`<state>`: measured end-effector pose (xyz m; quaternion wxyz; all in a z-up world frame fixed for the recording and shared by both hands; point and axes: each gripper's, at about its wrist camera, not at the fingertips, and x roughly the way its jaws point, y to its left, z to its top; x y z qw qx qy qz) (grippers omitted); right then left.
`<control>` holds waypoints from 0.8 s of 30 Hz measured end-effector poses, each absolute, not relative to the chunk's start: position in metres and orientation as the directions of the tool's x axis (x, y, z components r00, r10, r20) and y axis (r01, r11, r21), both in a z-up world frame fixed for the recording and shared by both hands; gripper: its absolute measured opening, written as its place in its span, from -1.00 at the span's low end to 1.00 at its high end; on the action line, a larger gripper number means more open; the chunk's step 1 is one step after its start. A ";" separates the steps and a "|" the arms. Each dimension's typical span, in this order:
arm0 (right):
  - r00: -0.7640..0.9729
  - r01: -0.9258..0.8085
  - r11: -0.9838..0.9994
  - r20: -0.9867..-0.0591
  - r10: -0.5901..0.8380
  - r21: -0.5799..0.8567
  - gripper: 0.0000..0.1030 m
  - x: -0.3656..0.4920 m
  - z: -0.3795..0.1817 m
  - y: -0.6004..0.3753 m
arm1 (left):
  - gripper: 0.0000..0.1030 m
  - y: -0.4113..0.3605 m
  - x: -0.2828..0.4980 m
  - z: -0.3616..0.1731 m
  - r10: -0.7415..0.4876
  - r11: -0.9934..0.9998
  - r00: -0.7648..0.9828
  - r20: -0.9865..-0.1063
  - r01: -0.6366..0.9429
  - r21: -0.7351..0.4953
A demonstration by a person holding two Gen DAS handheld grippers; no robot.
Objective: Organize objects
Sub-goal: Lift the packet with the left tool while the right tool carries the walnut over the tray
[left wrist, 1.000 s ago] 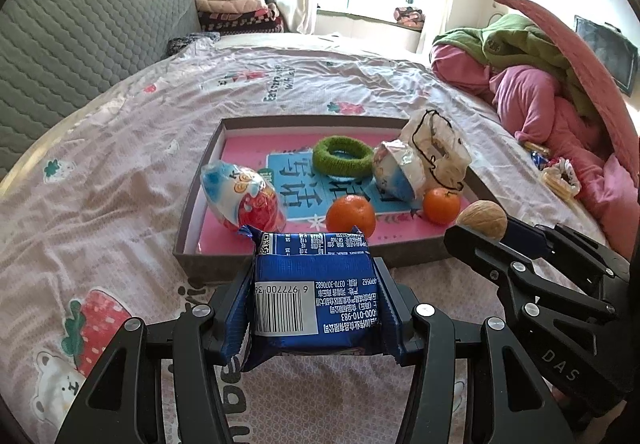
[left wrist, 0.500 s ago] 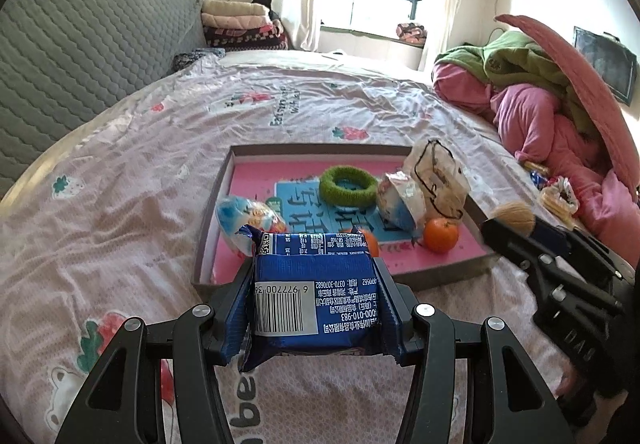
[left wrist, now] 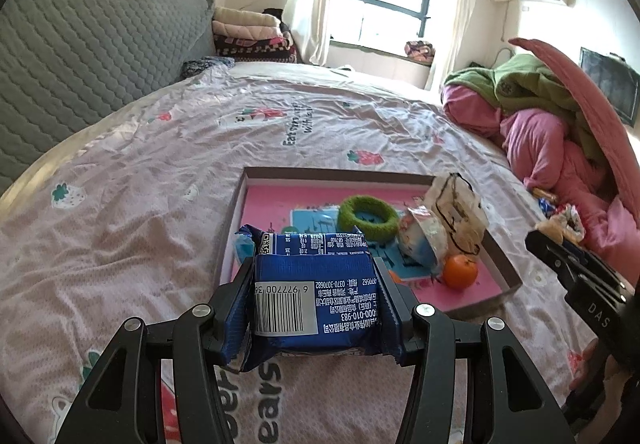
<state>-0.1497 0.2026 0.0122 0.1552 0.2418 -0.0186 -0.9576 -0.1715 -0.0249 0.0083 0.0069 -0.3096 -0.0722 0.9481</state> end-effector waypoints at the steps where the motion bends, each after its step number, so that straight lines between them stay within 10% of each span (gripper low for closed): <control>1: -0.836 0.286 -0.952 -0.456 -0.304 0.109 -0.32 -0.151 0.012 0.203 | 0.09 -0.028 -0.174 0.007 0.052 -0.989 -0.808 -0.587 0.039 -0.141; 24: -0.803 0.324 -0.945 -0.519 -0.294 0.033 -0.32 -0.172 -0.014 0.185 | 0.09 -0.010 -0.218 -0.022 0.072 -0.992 -0.781 -0.620 0.008 -0.125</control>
